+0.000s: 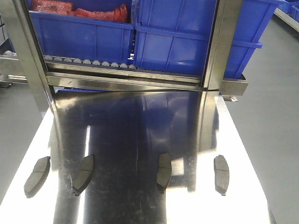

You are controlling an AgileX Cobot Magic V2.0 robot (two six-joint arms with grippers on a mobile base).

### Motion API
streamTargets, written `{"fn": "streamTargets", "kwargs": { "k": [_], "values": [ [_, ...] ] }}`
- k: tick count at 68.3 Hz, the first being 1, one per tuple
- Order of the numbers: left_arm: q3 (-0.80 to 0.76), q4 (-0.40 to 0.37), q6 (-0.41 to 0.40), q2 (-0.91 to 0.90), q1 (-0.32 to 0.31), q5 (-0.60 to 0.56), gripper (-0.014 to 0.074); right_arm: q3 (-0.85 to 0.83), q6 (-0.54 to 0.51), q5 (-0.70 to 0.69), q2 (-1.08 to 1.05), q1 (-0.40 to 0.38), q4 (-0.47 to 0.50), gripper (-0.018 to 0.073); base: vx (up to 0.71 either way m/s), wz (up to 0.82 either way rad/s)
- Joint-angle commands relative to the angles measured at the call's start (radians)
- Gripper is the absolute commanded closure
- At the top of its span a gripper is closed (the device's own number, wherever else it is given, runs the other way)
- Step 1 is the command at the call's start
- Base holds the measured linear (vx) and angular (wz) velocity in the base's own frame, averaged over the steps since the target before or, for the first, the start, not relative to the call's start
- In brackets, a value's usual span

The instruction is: Move and align brake pads A on conveyor

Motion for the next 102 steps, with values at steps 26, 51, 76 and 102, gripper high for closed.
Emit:
{"fn": "streamTargets", "kwargs": {
  "k": [26,51,76,102],
  "values": [
    [0.018,-0.002,-0.005,-0.015,0.000,-0.078,0.0602,0.012,-0.004,-0.072,-0.009,-0.006,-0.010,0.0571,0.00,0.00],
    [0.018,-0.002,-0.005,-0.015,0.000,-0.078,0.0602,0.012,-0.004,-0.072,-0.009,-0.006,-0.010,0.0571,0.00,0.00],
    [0.018,-0.002,-0.005,-0.015,0.000,-0.091,0.0602,0.012,-0.004,-0.072,-0.009,-0.006,-0.010,0.0571,0.00,0.00],
    [-0.018,-0.067,-0.032,-0.004,0.000,-0.365,0.0602,0.012,-0.004,-0.072,-0.009,-0.006,-0.010,0.0571,0.00,0.00]
  ]
}}
